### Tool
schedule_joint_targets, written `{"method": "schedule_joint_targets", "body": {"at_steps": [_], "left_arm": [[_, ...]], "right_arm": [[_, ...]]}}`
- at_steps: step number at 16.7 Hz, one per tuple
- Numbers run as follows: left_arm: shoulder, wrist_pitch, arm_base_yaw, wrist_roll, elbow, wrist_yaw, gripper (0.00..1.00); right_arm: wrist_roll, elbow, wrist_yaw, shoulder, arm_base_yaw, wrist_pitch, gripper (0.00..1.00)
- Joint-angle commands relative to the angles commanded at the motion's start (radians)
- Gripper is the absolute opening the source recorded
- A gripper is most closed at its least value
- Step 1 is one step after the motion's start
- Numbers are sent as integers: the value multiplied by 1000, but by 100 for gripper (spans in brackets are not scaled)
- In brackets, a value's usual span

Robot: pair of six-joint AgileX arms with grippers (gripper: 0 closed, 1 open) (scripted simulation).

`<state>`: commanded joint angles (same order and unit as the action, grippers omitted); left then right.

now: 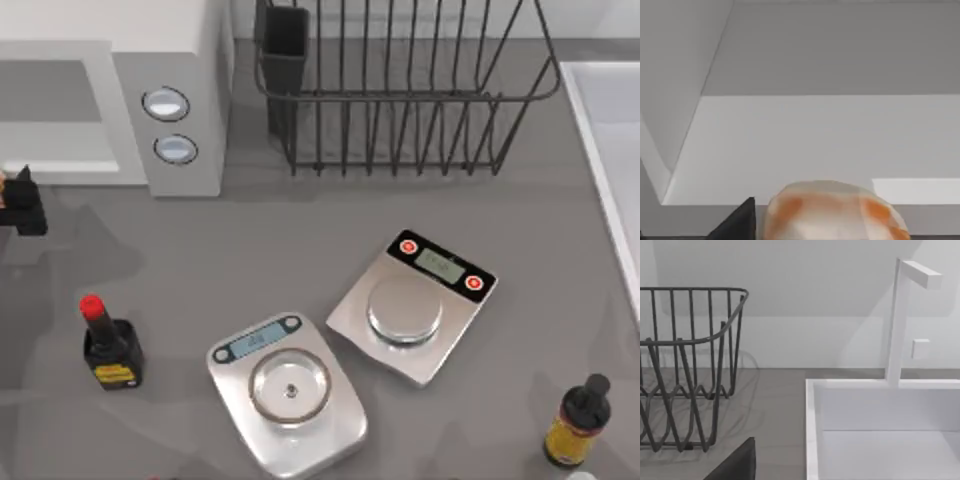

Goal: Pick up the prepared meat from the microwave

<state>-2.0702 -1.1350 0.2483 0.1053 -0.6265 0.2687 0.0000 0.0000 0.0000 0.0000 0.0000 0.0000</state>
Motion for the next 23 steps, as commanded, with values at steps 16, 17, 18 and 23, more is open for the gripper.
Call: {"method": "schedule_joint_targets", "body": {"at_steps": [16,17,18,23], "left_arm": [[-319,-242,40,-8,-120,79,100],[-336,-226,37,-9,-143,75,100],[-358,-204,32,-9,-177,69,100],[-507,-21,-7,-14,-491,20,100]], "right_arm": [[0,0,0,0,0,0,100],[0,0,0,0,0,0,100],[0,0,0,0,0,0,100],[0,0,0,0,0,0,100]]}}
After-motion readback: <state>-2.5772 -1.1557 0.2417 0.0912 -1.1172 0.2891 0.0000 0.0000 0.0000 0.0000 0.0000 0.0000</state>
